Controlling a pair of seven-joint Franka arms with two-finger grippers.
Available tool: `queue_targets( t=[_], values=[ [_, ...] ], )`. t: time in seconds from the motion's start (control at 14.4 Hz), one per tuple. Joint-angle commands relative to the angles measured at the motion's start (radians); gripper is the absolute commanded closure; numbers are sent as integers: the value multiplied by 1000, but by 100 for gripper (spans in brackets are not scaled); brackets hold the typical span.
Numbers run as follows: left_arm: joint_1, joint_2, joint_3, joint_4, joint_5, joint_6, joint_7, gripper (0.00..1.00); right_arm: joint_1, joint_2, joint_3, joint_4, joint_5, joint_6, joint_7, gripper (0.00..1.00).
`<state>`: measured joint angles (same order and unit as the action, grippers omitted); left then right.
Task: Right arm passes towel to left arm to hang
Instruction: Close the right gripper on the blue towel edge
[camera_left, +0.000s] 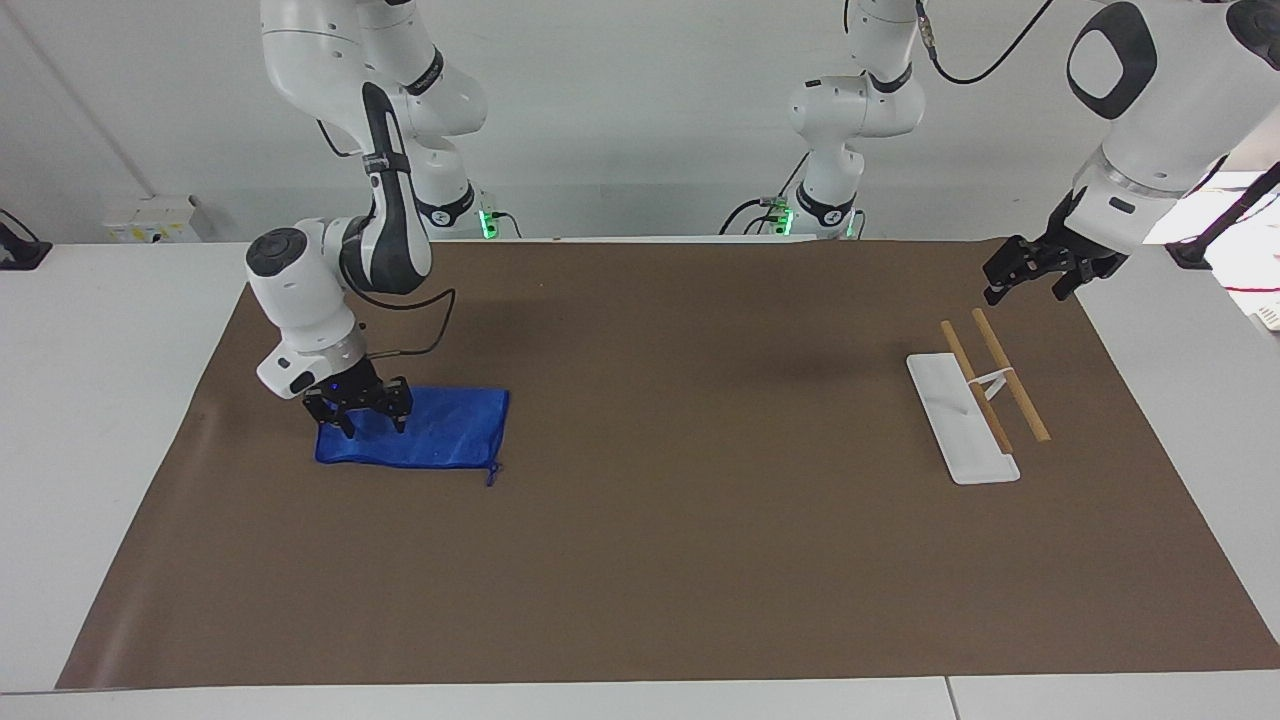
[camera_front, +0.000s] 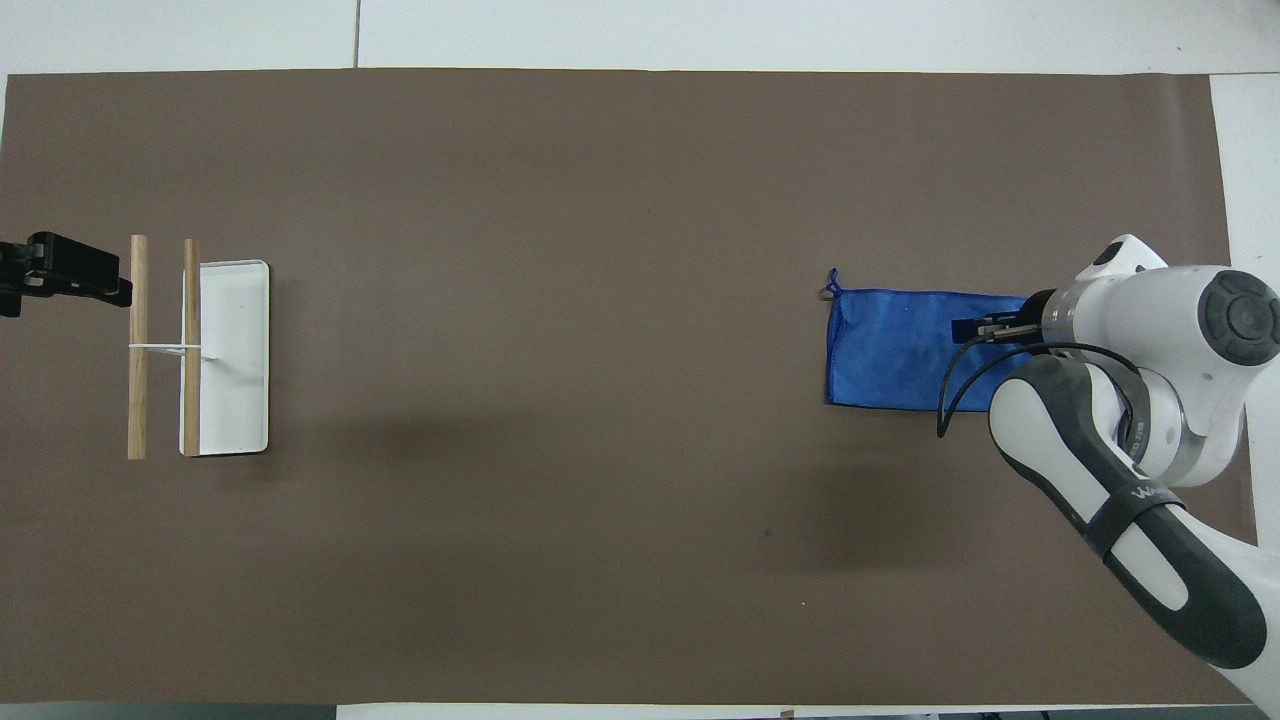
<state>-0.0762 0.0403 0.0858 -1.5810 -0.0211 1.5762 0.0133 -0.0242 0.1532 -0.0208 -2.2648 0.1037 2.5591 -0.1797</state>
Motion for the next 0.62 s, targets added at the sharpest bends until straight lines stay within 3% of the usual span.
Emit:
queue_targets(
  t=[0.0,0.42,0.55],
  values=[
    [-13,-28,3,-36,15,22,-16,0,-6,-7,2,-30,33,21,-33,0],
    [-13,-28,3,-37,15,28,-16,0,-16,20,2,-41,33,41,-98,0],
    [-13,-28,3,-37,15,28,-15,0,-14,23,1,-41,33,58,-99,12]
  ],
)
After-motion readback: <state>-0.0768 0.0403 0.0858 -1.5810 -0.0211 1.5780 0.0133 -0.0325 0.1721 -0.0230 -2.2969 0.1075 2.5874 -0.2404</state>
